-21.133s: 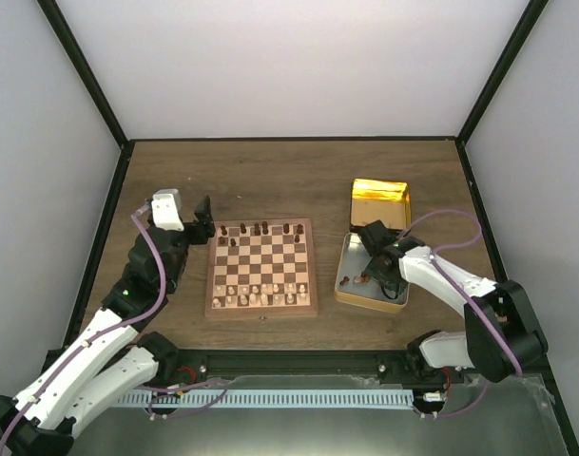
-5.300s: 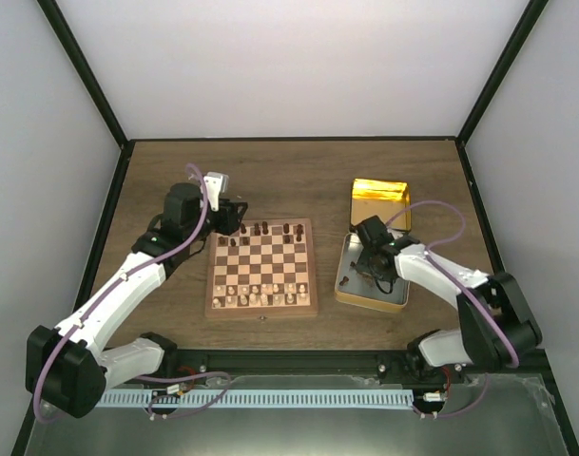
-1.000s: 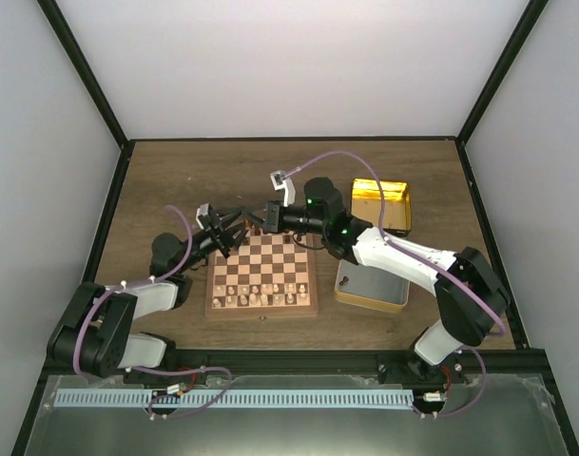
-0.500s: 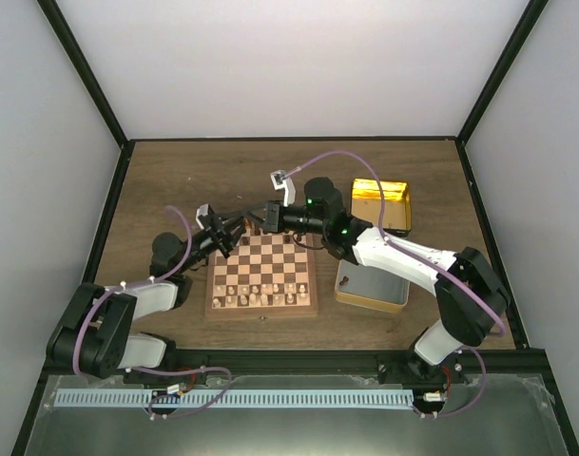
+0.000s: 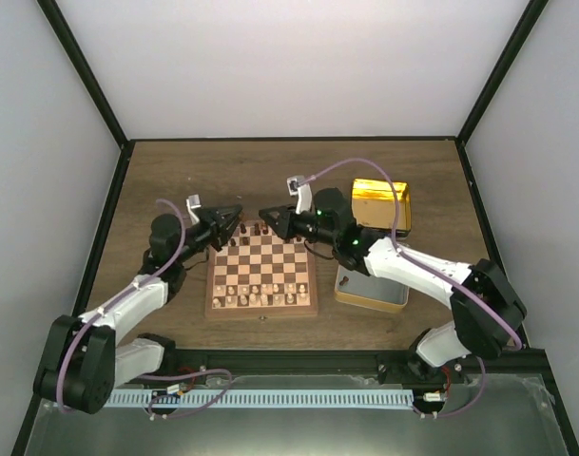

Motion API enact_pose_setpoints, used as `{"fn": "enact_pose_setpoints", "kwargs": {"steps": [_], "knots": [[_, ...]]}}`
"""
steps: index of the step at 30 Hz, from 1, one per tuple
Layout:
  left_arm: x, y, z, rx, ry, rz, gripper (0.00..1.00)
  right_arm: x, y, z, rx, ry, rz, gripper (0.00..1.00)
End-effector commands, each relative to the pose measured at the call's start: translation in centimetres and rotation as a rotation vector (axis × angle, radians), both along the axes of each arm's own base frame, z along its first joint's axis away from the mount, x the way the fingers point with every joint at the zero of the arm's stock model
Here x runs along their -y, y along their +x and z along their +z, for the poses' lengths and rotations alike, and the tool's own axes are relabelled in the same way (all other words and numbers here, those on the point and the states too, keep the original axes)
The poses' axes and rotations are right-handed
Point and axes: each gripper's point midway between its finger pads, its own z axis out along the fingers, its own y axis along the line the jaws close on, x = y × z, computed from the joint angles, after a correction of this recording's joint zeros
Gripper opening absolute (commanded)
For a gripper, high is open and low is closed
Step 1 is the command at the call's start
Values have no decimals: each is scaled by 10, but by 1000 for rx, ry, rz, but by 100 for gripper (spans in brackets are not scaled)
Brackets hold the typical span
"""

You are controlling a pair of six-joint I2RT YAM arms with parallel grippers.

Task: Set up the chess pieces on the board
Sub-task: Pick up the chess piece from the storage box, then place the chess piece on the chessboard.

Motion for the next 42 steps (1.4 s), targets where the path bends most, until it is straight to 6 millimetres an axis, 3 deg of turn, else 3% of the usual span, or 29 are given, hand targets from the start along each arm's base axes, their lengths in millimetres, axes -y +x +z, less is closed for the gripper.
{"fn": "enact_pose_setpoints", "kwargs": {"steps": [1, 4, 8, 12, 16, 27, 42], "knots": [[-27, 7, -58, -3, 462, 89, 8, 15, 11, -29, 82, -130, -129, 5], [-47, 10, -57, 76, 680, 141, 8, 8, 8, -43, 162, -192, -146, 5], [-77, 15, -29, 160, 893, 255, 8, -4, -2, -64, 266, -231, -124, 6], [-89, 16, 2, 240, 991, 309, 8, -19, -11, -89, 336, -251, -76, 7], [-88, 17, 18, 303, 1029, 297, 8, -30, -14, -111, 370, -266, -52, 9], [-80, 17, 28, 392, 1079, 243, 9, -37, -12, -155, 350, -348, -13, 13], [-76, 21, 23, 402, 1089, 213, 9, -31, -8, -176, 350, -481, 7, 20]]}}
